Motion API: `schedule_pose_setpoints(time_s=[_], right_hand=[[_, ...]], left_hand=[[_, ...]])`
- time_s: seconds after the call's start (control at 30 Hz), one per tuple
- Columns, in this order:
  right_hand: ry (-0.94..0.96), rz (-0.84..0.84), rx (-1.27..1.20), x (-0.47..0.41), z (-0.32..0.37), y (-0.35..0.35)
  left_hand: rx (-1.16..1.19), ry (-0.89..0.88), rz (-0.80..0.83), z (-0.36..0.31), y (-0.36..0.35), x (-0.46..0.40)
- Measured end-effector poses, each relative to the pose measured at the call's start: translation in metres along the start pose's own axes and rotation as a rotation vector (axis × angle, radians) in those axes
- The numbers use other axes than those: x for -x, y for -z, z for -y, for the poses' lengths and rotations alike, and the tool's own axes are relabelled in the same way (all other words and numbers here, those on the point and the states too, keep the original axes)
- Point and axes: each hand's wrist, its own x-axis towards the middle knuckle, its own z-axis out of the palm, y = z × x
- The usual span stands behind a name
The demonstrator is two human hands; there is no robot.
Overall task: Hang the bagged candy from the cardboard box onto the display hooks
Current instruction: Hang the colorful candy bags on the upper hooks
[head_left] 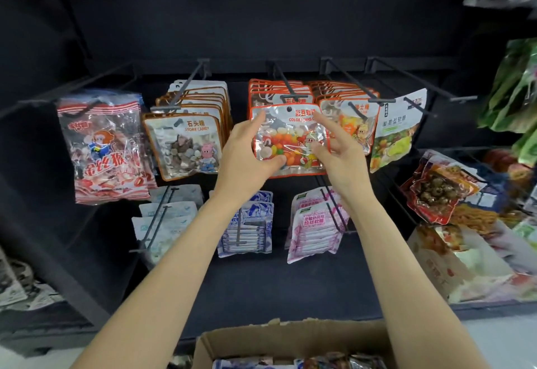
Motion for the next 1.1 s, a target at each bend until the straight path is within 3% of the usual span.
schedule_pose_setpoints(time_s=[0.17, 0.37, 0.93, 1.03, 1.1], right_hand=[[-0.064, 0.006, -0.021, -0.001, 0.007, -0.001], [-0.004, 0.023, 0.006, -0.002, 0.018, -0.005], [-0.067, -0.096, -0.037, 0.006, 0.014, -0.006], [-0.048, -0.074, 0.016, 0.003, 0.010, -0.007], [0.021, -0.111, 0.190, 0.001, 0.006, -0.010]], left_hand=[[-0.011, -0.008, -0.027, -0.007, 0.001, 0.006], [0.121, 0.066, -0.029, -0.003, 0.007, 0.005], [0.186, 0.087, 0.009, -0.009, 0.001, 0.004], [0.172, 0.115, 0.014, -0.004, -0.001, 0.000], [0.132, 0.124, 0.019, -0.001, -0.002, -0.005]])
